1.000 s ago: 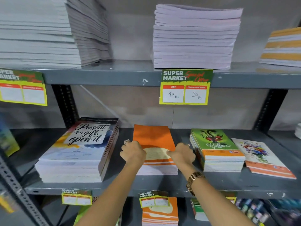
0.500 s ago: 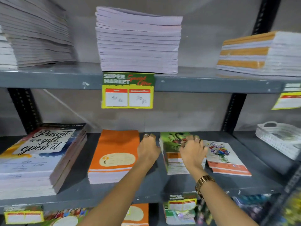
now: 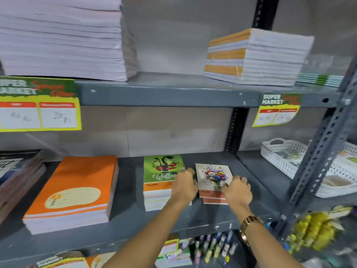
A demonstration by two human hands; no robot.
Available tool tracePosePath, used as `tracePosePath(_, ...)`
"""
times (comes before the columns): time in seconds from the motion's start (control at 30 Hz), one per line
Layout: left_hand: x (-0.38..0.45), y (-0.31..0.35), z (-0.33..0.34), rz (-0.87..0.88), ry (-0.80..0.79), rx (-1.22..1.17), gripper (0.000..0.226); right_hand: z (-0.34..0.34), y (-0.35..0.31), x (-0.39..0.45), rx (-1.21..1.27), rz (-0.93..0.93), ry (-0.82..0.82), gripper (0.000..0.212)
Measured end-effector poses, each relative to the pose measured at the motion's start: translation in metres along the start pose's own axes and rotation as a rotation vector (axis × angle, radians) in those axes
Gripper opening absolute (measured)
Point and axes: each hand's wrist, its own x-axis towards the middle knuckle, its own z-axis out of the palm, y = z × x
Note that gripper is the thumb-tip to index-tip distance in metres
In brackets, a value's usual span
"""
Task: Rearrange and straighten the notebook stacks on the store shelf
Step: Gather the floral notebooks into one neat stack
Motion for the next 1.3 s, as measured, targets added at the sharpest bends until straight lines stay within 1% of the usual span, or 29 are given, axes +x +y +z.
tracePosePath(0.1, -0.003, 0.006, 0.025, 0.135, -0.099, 0.194, 0.036, 0.006, 0.018, 0.012, 0.006, 0.025, -0.084, 0.05)
tracePosePath(0.17, -0.007, 0.007, 0.038, 0.231, -0.185, 0.35, 0.042, 0.01, 0.024, 0.017, -0.022, 0.007, -0.128, 0.054)
tracePosePath(0.23, -0.011, 0.009, 0.049, 0.313, -0.243, 0.524, 0.038, 0.013, 0.03, 0.021, -0.037, -0.003, -0.176, 0.06)
tracePosePath(0.27, -0.014, 0.008, 0.055, 0.31, -0.278, 0.548, 0.038, 0.014, 0.033, 0.022, -0.02, 0.006, -0.197, 0.063)
tracePosePath(0.3, -0.017, 0.005, 0.062, 0.284, -0.324, 0.53, 0.044, 0.015, 0.035, 0.023, 0.015, 0.026, -0.217, 0.065)
tracePosePath(0.4, -0.029, -0.006, 0.082, 0.241, -0.476, 0.481, 0.08, 0.016, 0.042, 0.03, 0.135, 0.099, -0.28, 0.065)
tracePosePath(0.43, -0.033, -0.01, 0.087, 0.252, -0.494, 0.493, 0.086, 0.015, 0.042, 0.033, 0.171, 0.119, -0.301, 0.063)
tracePosePath(0.53, -0.041, -0.017, 0.097, 0.309, -0.48, 0.505, 0.092, 0.01, 0.044, 0.042, 0.24, 0.171, -0.349, 0.059)
tracePosePath(0.67, -0.043, -0.026, 0.097, 0.374, -0.458, 0.503, 0.093, 0.009, 0.043, 0.045, 0.226, 0.239, -0.394, 0.056)
tracePosePath(0.7, -0.043, -0.027, 0.097, 0.384, -0.464, 0.509, 0.093, 0.009, 0.041, 0.044, 0.201, 0.259, -0.377, 0.056)
tracePosePath(0.8, -0.043, -0.031, 0.094, 0.407, -0.481, 0.512, 0.093, 0.004, 0.03, 0.04, 0.066, 0.271, -0.256, 0.06)
tracePosePath(0.83, -0.043, -0.032, 0.093, 0.415, -0.485, 0.508, 0.093, 0.003, 0.026, 0.039, 0.073, 0.273, -0.234, 0.061)
tracePosePath(0.9, -0.045, -0.036, 0.091, 0.429, -0.495, 0.511, 0.092, 0.002, 0.019, 0.038, 0.226, 0.3, -0.224, 0.054)
tracePosePath(0.97, -0.047, -0.039, 0.087, 0.439, -0.509, 0.52, 0.089, -0.003, 0.014, 0.04, 0.404, 0.335, -0.172, 0.044)
tracePosePath(1.13, -0.055, -0.053, 0.074, 0.458, -0.546, 0.542, 0.084, -0.028, -0.009, 0.034, 0.495, 0.296, 0.056, 0.036)
tracePosePath(1.2, -0.056, -0.059, 0.067, 0.465, -0.557, 0.547, 0.083, -0.036, -0.018, 0.03, 0.545, 0.308, 0.132, 0.035)
tracePosePath(1.23, -0.058, -0.064, 0.062, 0.467, -0.561, 0.546, 0.082, -0.039, -0.024, 0.026, 0.583, 0.32, 0.151, 0.035)
tracePosePath(1.3, -0.06, -0.071, 0.054, 0.463, -0.574, 0.54, 0.079, -0.042, -0.034, 0.022, 0.663, 0.342, 0.135, 0.035)
